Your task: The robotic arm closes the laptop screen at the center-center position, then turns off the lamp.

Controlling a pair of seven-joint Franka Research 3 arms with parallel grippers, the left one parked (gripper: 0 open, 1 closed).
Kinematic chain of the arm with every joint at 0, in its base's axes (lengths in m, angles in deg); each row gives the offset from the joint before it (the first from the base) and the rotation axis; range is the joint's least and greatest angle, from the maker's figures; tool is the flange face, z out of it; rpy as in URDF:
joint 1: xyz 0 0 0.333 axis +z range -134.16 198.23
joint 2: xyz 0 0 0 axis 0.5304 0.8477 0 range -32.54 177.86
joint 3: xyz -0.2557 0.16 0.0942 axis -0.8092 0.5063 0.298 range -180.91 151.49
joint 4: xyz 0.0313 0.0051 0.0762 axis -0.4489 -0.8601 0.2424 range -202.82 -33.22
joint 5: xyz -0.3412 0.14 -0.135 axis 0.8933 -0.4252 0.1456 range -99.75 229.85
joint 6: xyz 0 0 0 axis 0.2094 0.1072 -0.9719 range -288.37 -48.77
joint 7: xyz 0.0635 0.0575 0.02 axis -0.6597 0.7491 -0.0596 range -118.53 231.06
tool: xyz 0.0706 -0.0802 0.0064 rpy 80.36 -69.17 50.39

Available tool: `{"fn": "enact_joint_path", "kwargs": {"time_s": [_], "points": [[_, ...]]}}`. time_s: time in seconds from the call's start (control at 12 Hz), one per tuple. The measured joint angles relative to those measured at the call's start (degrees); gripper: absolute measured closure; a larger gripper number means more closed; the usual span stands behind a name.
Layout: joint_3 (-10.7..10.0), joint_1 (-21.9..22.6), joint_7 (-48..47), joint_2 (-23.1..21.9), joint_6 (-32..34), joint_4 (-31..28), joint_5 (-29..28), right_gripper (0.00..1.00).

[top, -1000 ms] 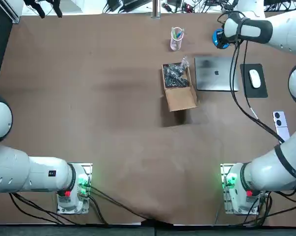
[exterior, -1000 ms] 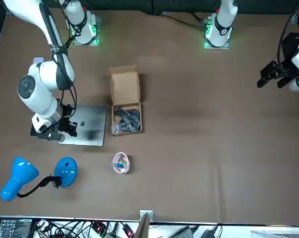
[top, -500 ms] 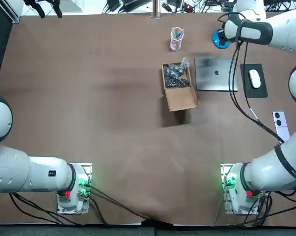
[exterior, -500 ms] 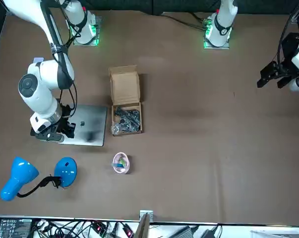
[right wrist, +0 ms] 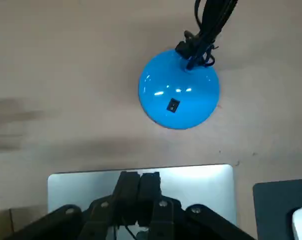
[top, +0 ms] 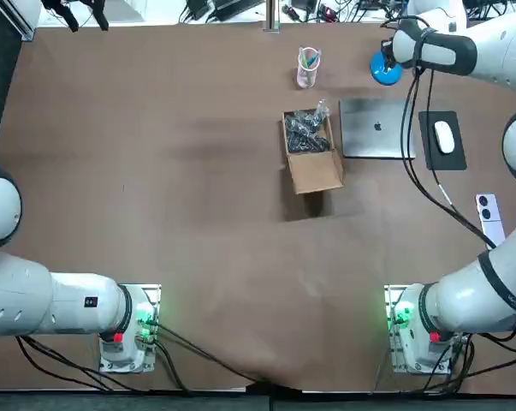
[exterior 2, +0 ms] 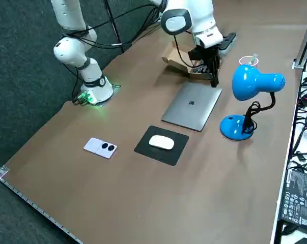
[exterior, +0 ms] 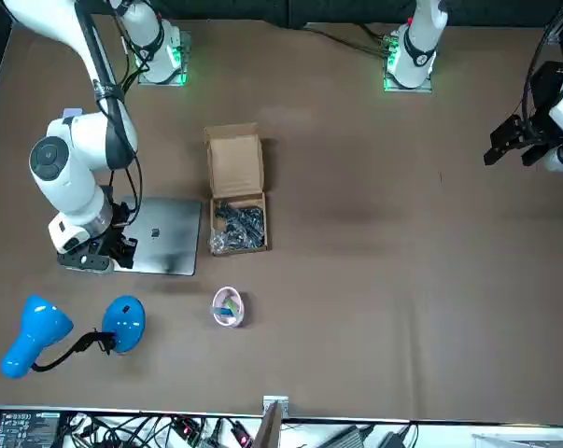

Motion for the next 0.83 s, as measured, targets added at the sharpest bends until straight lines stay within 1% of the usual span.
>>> {"fn": "enact_joint_path", "kwargs": {"time_s": [0.08, 0.33, 0.67, 0.83], "points": [[0.0, 0.1, -1.1, 0.0, 0.0, 0.2, 0.8, 0.98], [0.1, 2.0, -9.4, 0.0, 0.7, 0.6, 6.0, 0.98], [0.2, 5.6, -25.5, 0.1, 2.0, 0.7, 17.1, 0.98], [0.2, 7.0, -32.1, 0.5, 2.1, 0.8, 21.7, 0.98]]}}
